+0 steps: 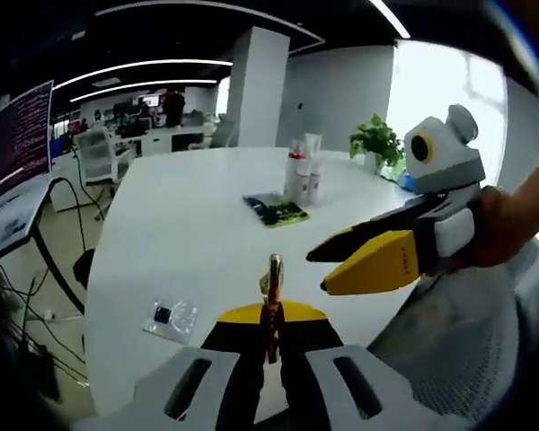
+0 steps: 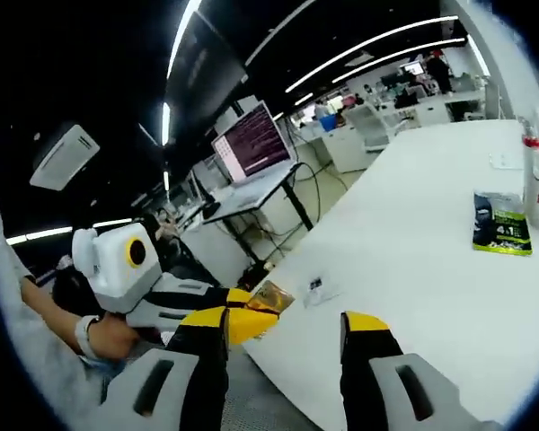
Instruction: Arrange the skincare products in the storage area until every visible bottle or jar stands upright without overlapping.
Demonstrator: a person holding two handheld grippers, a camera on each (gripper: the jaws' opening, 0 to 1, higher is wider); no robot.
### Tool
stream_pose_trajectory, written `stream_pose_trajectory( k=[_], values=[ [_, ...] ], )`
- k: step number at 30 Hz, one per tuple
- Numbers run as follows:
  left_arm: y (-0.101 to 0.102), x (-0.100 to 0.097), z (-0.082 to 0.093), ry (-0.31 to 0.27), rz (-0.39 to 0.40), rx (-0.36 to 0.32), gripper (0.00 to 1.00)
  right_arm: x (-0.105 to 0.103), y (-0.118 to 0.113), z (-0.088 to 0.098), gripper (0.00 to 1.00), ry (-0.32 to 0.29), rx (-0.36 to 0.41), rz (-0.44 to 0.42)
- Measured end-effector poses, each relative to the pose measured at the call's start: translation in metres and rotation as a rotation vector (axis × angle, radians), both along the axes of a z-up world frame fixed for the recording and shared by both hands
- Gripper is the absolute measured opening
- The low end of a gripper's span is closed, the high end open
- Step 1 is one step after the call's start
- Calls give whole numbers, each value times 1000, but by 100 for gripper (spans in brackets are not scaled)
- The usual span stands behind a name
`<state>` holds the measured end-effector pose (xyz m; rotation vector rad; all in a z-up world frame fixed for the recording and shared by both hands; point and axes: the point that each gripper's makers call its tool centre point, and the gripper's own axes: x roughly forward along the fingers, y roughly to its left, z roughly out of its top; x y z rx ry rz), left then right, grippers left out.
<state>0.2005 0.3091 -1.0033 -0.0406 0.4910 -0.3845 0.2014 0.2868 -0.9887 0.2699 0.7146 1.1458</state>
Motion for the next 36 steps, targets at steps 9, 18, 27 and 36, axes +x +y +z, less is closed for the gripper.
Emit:
stream_pose_trajectory(
  k=[9, 18, 27, 36],
  values=[
    [-3, 3, 6, -62, -20, 32, 2, 2, 17, -5, 26, 250, 140, -66],
    [-5, 4, 5, -103, -61, 118, 2, 1, 28, 1, 13, 264, 129, -39],
    [-5, 5, 5, -127, -79, 173, 10, -1, 20, -1, 12, 255, 132, -30],
    [-7, 5, 7, -122, -79, 138, 19, -1, 10, 1, 12, 237, 156, -36]
  ],
)
